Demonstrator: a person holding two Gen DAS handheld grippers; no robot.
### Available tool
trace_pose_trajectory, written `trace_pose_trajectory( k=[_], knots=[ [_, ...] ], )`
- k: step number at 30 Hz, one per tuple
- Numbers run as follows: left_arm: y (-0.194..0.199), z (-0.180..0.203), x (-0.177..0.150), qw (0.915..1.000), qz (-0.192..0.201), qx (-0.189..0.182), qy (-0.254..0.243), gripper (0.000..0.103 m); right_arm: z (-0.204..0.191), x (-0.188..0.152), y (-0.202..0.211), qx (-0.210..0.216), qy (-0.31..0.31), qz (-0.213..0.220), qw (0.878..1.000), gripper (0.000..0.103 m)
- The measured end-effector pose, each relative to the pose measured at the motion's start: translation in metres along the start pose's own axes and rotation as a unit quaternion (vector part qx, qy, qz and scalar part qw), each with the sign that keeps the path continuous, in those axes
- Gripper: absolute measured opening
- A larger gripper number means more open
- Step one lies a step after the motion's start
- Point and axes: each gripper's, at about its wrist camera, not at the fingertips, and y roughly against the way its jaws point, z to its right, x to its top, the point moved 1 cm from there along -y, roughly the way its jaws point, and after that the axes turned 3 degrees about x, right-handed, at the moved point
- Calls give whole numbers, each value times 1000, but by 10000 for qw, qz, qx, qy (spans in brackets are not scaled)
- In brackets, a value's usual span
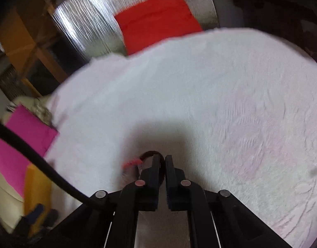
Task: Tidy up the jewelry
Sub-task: 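Grasp the maroon bangle with the right tool, then lift the maroon bangle with the right tool while the left tool approaches the pink bead bracelet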
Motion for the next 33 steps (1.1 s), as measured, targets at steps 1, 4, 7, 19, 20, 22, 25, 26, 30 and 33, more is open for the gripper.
trace_pose_trajectory(
  k=[1, 4, 7, 19, 20, 22, 25, 26, 30, 33],
  knots=[
    [0, 2, 0, 10000, -3, -1, -8, 65, 1, 4, 13, 239, -53, 187, 9995, 6],
    [-1, 10, 0, 10000, -6, -45, -50, 65, 8, 9, 35, 668, -241, 438, 9965, 6],
    [0, 20, 2, 9999, 68, -96, -120, 65, 21, 9, 43, 371, -264, 483, 9978, 6],
    [-34, 75, 29, 9967, 63, -787, -165, 65, 97, 5, 32, -88, -831, -261, 9962, 6],
    [-40, 79, 30, 9963, -36, -848, -142, 65, 99, 6, 26, -86, -874, -349, 9955, 6],
    [-49, 85, 31, 9955, -149, -931, -77, 65, 103, 4, 21, -90, -922, -443, 9947, 6],
    [-53, 99, 35, 9943, -100, -1052, -152, 65, 105, 2, 18, -76, -924, -511, 9944, 6],
    [-55, 104, 37, 9935, -78, -1120, -205, 65, 105, 0, 18, -83, -917, -542, 9943, 6],
    [-60, 118, 40, 9914, -137, -1258, -340, 64, 112, -5, 12, -81, -998, -646, 9929, 7],
    [-66, 121, 35, 9900, -269, -1351, -313, 62, 112, -4, 10, -63, -989, -651, 9930, 7]
  ],
)
